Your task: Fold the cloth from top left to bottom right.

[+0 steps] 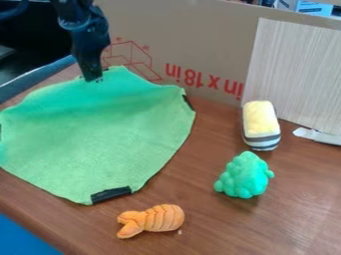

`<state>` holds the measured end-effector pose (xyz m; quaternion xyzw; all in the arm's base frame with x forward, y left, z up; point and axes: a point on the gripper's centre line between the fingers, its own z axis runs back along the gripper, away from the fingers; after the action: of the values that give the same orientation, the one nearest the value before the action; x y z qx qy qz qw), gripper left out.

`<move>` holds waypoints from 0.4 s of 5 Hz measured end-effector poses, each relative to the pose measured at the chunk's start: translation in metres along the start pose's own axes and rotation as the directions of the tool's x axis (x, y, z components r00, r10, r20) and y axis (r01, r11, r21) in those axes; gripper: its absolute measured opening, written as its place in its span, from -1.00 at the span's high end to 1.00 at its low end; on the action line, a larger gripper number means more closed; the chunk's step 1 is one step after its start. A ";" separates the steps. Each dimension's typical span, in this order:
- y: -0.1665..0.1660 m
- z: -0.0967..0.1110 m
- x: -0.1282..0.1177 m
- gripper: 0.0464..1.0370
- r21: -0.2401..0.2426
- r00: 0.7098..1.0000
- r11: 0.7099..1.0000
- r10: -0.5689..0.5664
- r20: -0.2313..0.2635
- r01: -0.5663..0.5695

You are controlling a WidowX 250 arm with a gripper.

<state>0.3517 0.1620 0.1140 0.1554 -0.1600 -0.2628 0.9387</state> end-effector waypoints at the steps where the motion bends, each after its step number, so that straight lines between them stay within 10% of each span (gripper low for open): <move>1: -0.035 0.008 -0.016 0.99 0.038 0.996 0.995 -0.088 0.009 0.087; 2: -0.068 0.014 -0.030 0.99 0.074 0.988 0.985 -0.154 0.005 0.153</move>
<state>0.2921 0.1204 0.0942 0.2003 -0.1620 -0.3291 0.9085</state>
